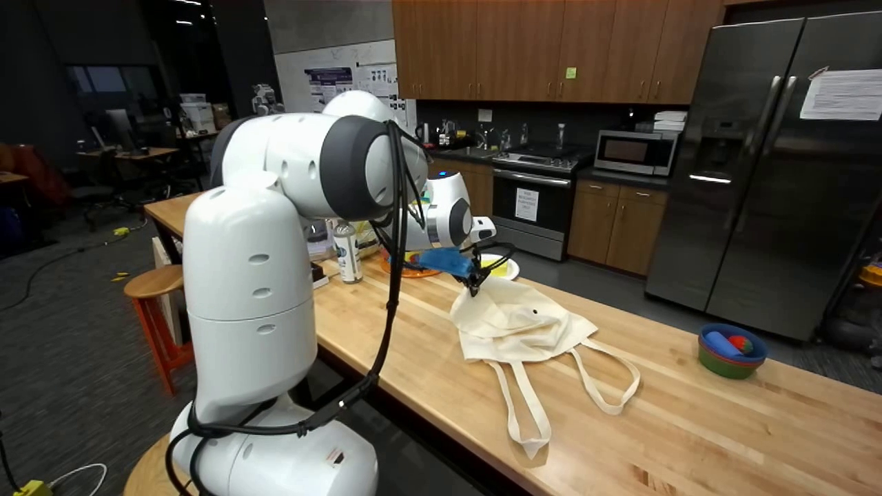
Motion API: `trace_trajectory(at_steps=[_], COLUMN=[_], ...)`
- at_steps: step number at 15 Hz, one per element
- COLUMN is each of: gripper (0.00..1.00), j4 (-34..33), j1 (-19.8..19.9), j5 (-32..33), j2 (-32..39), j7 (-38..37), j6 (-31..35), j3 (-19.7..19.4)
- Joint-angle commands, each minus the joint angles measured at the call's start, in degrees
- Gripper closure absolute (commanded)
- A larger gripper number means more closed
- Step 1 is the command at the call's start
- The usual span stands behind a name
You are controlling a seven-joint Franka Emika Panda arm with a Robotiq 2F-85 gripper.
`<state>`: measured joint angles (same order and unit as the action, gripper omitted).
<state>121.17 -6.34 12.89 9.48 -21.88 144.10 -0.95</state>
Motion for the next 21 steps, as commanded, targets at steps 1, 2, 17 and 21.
trace_trajectory(at_steps=[1, 2, 17, 21], gripper=[0.99, 0.99, 0.99, 0.99], j4=[3.05, 3.53, 10.98, 13.1], j1=[-1.08, -1.42, -6.29, -7.84], j5=[2.62, 3.15, 4.06, 4.11], j2=[-3.27, -3.7, -8.84, -9.77], j7=[0.02, -0.08, -3.72, -6.73], j6=[-0.17, -0.24, -0.36, -0.28], j3=[1.03, 1.48, 9.74, 12.4])
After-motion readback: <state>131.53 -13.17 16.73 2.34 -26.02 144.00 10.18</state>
